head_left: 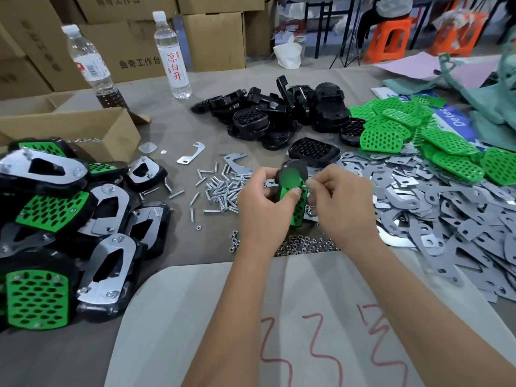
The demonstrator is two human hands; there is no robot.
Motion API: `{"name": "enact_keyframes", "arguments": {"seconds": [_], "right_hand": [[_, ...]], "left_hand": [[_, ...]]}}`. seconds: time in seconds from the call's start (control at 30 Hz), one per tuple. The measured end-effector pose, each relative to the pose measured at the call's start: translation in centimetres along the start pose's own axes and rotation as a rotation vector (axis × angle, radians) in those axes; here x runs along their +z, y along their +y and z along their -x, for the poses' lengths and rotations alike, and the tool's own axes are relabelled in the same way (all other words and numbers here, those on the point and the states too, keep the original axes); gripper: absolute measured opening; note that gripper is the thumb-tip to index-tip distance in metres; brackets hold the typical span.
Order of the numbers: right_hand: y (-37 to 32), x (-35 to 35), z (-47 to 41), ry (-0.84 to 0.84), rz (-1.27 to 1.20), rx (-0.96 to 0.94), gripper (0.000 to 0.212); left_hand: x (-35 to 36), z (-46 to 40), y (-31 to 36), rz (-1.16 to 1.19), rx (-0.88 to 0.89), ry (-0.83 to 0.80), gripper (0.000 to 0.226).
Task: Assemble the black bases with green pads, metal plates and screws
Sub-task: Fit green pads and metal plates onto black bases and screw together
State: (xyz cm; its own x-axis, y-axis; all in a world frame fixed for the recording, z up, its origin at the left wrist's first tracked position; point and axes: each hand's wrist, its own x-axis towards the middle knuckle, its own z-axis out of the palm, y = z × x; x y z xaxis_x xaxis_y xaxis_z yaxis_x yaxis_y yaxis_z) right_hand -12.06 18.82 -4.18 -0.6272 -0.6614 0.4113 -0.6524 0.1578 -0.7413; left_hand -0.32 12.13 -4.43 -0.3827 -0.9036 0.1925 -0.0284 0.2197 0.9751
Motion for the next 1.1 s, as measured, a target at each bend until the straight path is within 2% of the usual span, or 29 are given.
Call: {"name": "enact_keyframes", "arguments": {"seconds": [0.1, 0.17, 0.23, 0.3, 0.4, 0.47, 0.53, 0.6, 0.67, 0.73, 0.87, 0.93, 1.03, 1.1], "right_hand": [[-0.5, 0.9, 0.0, 0.047, -0.368, 0.427, 0.034], [-1.2, 1.4, 0.1, 0.077, -0.577, 0.583, 0.037], [-1.9, 1.5, 0.0, 0.077, -0.655, 0.585, 0.033], [-2.4, 1.4, -0.2, 0.003, -0.597, 0.458, 0.026], [-3.2, 1.5, -0.6, -0.160, -0.562, 0.300, 0.026], [-3.7, 2.2, -0.7, -0.180, -0.371, 0.173, 0.028], [-4.3, 3.4, -0.3, -0.271, 0.051, -0.065, 0.021], [-5.2, 5.0, 0.5, -0.445, 0.446, -0.210, 0.022], [-5.8, 6.2, 0.8, -0.501, 0.631, -0.260, 0.030], [-6.1, 6.6, 0.7, -0.495, 0.666, -0.297, 0.027], [-5.6, 5.4, -0.1, -0.534, 0.548, -0.263, 0.017], [-4.8, 4.1, -0.4, -0.467, 0.310, -0.195, 0.019], [-3.3, 2.0, -0.8, -0.249, -0.090, -0.056, 0.018], [-2.4, 0.7, -0.8, -0.211, -0.293, 0.040, 0.015]], "left_hand": [[0.4, 0.3, 0.1, -0.101, 0.122, -0.044, 0.028], [0.3, 0.4, 0.1, -0.145, 0.177, -0.039, 0.030], [-0.1, 0.2, 0.2, -0.158, 0.191, -0.025, 0.030], [-1.0, -0.3, 0.2, -0.069, 0.144, -0.003, 0.029], [-2.8, -1.4, -0.2, 0.101, 0.011, 0.162, 0.028], [-4.2, -2.2, -0.5, 0.203, -0.068, 0.318, 0.024], [-5.5, -3.0, -0.8, 0.336, -0.132, 0.465, 0.020], [-6.6, -3.6, -1.0, 0.492, -0.202, 0.561, 0.017], [-7.2, -3.8, -1.1, 0.578, -0.265, 0.595, 0.015], [-7.2, -3.6, -1.0, 0.603, -0.296, 0.595, 0.016], [-6.6, -3.3, -0.7, 0.590, -0.312, 0.534, 0.013], [-6.2, -3.2, -0.7, 0.552, -0.313, 0.482, 0.012], [-5.4, -2.8, -0.6, 0.465, -0.306, 0.370, 0.015], [-4.7, -2.4, -0.5, 0.379, -0.296, 0.242, 0.018]]}}
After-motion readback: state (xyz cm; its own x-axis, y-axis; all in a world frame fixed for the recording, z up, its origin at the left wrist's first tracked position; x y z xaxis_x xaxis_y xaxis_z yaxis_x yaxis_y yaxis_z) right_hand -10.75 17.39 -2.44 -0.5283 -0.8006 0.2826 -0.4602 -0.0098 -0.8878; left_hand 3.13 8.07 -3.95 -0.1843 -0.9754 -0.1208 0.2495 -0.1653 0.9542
